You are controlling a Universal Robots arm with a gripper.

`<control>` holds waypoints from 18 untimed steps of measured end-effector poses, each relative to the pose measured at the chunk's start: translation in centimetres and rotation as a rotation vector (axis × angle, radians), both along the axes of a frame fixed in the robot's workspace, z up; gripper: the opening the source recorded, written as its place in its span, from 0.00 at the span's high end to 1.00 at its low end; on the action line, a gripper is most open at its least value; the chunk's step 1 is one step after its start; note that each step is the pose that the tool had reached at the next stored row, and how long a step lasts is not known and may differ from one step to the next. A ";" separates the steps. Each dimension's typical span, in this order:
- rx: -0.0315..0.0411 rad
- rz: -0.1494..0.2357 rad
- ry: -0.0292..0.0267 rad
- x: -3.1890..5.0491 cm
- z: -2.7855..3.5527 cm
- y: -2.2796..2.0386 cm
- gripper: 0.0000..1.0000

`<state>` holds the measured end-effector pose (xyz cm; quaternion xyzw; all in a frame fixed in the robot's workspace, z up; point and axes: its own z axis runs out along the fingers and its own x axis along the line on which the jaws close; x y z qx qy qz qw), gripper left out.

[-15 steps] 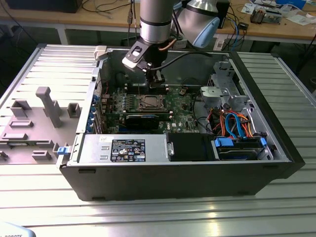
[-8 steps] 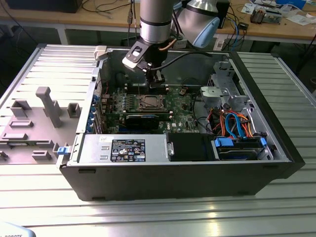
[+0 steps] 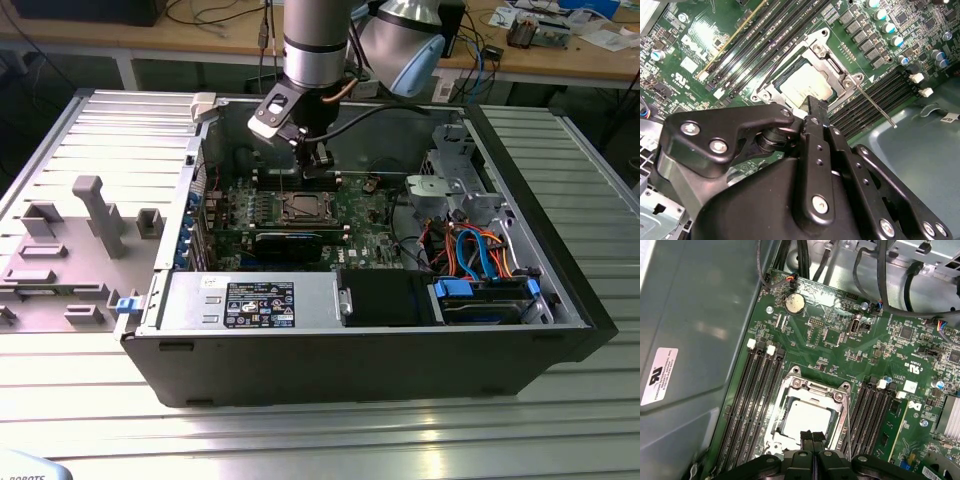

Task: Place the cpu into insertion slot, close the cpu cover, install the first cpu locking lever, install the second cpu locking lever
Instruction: 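Install the first cpu locking lever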

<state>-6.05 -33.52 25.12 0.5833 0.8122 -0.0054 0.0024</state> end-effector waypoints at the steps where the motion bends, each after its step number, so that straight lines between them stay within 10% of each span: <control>1: 0.0000 0.012 0.0000 0.00 0.00 0.00 0.89; 3: 0.0000 0.075 0.0000 0.00 0.00 0.00 0.89; 11: 0.0000 0.081 -0.0024 -0.01 1.03 0.00 0.89; 18: -0.0001 0.277 -0.0025 -0.01 1.02 0.00 0.89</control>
